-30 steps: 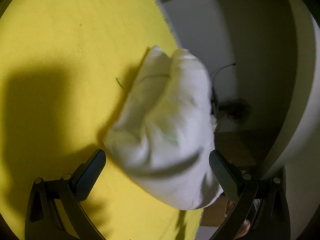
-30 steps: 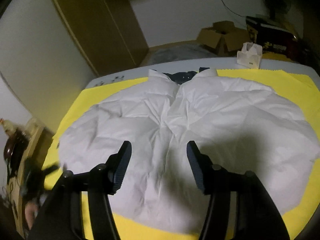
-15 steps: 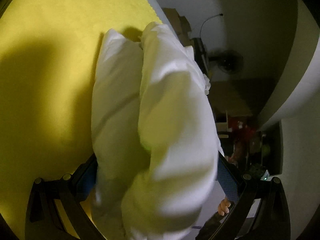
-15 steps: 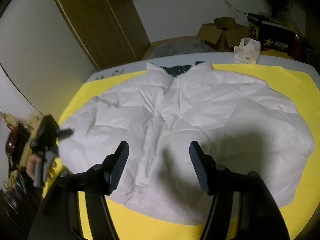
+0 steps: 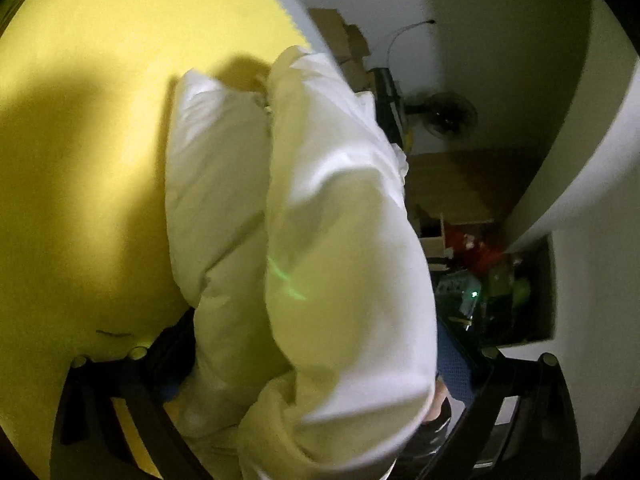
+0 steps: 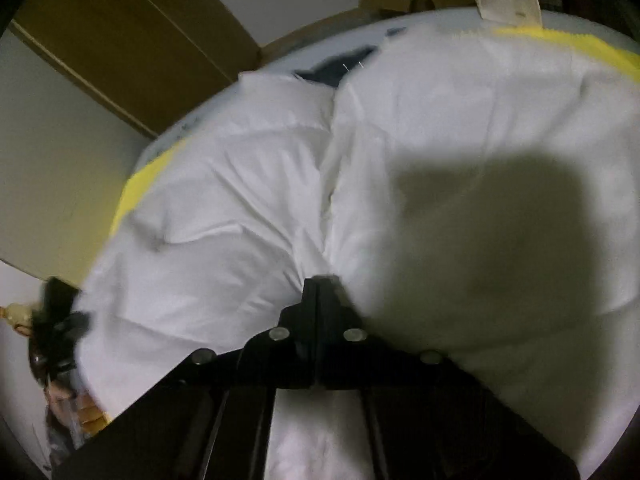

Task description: Fold large clothes

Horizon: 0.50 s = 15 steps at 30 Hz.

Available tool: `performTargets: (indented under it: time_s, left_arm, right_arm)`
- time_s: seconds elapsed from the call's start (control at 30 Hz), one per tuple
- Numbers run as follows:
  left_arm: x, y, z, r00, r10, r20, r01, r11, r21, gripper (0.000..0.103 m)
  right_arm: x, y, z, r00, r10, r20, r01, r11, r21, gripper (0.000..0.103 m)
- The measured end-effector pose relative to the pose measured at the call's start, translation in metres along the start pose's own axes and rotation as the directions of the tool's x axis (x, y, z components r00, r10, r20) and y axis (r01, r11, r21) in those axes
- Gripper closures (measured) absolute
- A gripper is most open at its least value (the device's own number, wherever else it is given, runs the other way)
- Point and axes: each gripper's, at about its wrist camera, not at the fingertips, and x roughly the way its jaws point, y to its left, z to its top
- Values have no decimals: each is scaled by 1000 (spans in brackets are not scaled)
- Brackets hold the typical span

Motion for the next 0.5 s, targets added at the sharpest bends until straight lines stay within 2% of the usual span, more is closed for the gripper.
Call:
performTargets:
  time_s: [0.13, 0.27, 0.33, 0.4, 0.5]
  left_arm:
    - [-7, -42, -8, 1000, -3, 19, 1, 992, 123, 9]
    - [-8, -99, -22, 999, 10, 32, -18, 970, 242, 15]
    - [-4, -116, -27, 999, 21, 41, -32, 963, 268, 27]
    - [-2, -135, -29, 996, 65, 53, -78, 951, 298, 59]
    - [-4, -153, -37, 989, 137, 56, -148, 933, 328, 68]
  right_arm:
    - [0, 2, -15, 999, -24, 43, 26, 998, -58, 103]
    - [-3, -1, -18, 999, -15, 41, 17, 998, -57, 103]
    - [-6, -3, -21, 999, -5, 54, 8, 998, -62, 103]
    - [-9, -7, -24, 998, 18, 61, -15, 999, -52, 103]
    - [-14, -17, -23, 996, 71, 45, -70, 997, -26, 103]
